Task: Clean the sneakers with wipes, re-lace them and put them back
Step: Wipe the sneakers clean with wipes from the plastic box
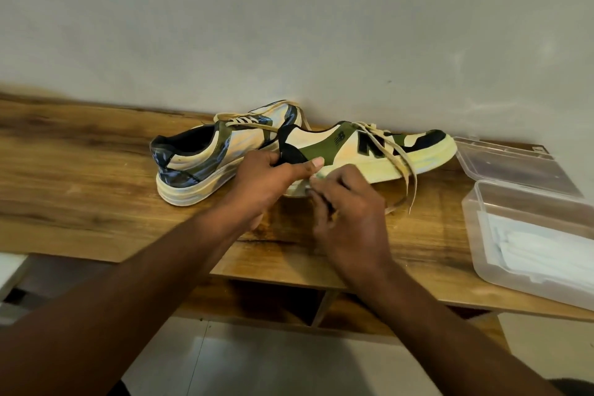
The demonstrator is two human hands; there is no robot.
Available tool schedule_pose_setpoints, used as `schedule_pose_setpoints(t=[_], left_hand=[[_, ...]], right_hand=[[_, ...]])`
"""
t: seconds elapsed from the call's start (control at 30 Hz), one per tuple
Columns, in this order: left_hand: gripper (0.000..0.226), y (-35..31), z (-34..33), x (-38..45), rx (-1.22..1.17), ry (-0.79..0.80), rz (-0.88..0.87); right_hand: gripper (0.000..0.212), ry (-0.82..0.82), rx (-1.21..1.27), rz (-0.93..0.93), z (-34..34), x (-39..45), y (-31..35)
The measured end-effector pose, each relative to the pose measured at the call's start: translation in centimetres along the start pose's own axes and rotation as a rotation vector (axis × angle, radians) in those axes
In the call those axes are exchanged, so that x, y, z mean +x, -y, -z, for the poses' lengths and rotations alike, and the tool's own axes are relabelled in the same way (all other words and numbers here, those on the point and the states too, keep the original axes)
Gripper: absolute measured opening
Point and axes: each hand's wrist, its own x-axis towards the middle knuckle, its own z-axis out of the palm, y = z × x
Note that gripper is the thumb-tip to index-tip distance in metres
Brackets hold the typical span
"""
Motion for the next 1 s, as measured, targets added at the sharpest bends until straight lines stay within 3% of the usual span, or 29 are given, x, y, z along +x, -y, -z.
schedule_pose_setpoints(t=[0.13,0.37,0.57,0.77,0.93,1.0], left_hand=[[0.037,0.1,0.1,0.3,0.005,0.009,0.003],[0.049,0.1,0.0,1.3,-0.024,-0.004,0.052],[0.081,-0.3,-0.4,1.3,-0.026,-0.046,0.081],[0.042,-0.5,-0.2,1.1,-0.023,-0.043,0.091],[0.046,-0.7,0.0,1.3,-0.052,-0.049,0.111],[0.046,-0.8,-0.2,1.4,-0.064,-0.068,0.127]], right_hand=[[0.025,0.116,-0.084,0.072,-0.1,-0.2,0.2],[0.017,-0.208,-0.124,-0.219,3.6,1.7,-4.8],[0.017,-0.157,-0.038,-0.115,0.2,1.4,-1.9],[0.019,-0.053,-0.095,-0.052,1.3,1.6,-2.6],[0.019,-0.228,-0.130,-0.247,4.0,2.6,-6.5],[0.020,-0.218,-0.098,-0.209,3.0,2.4,-5.7]])
